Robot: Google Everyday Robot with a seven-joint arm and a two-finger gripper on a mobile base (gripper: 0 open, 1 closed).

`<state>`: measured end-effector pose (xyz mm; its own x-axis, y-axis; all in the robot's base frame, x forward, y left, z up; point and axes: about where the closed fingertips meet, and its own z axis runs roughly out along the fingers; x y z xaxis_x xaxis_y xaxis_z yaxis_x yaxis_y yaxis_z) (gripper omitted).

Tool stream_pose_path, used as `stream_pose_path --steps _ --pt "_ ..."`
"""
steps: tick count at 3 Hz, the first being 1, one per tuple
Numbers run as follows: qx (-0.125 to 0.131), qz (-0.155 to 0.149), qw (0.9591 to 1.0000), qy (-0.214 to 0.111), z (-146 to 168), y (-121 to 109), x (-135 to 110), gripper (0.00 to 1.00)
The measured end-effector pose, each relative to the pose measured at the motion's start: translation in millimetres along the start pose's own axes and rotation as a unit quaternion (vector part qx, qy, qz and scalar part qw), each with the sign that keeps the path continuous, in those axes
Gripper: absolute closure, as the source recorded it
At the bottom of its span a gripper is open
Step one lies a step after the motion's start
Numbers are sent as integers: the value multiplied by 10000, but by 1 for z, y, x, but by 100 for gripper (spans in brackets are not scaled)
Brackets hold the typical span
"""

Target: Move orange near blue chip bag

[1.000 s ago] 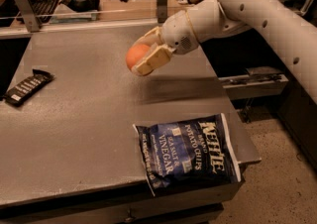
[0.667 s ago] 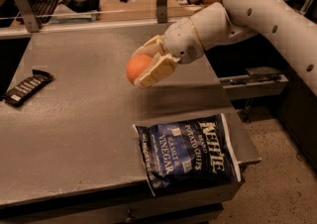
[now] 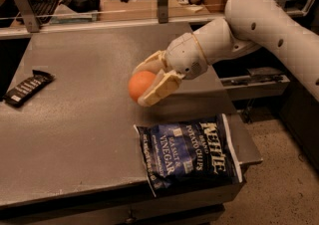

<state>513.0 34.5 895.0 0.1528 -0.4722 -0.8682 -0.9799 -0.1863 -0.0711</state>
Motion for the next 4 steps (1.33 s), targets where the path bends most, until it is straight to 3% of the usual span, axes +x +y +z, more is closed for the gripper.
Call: stream_pose_path --steps 3,4 --pt "-264 -125 9996 -42 12 27 18 15" --pt "-324 -138 9994 -31 14 32 24 0"
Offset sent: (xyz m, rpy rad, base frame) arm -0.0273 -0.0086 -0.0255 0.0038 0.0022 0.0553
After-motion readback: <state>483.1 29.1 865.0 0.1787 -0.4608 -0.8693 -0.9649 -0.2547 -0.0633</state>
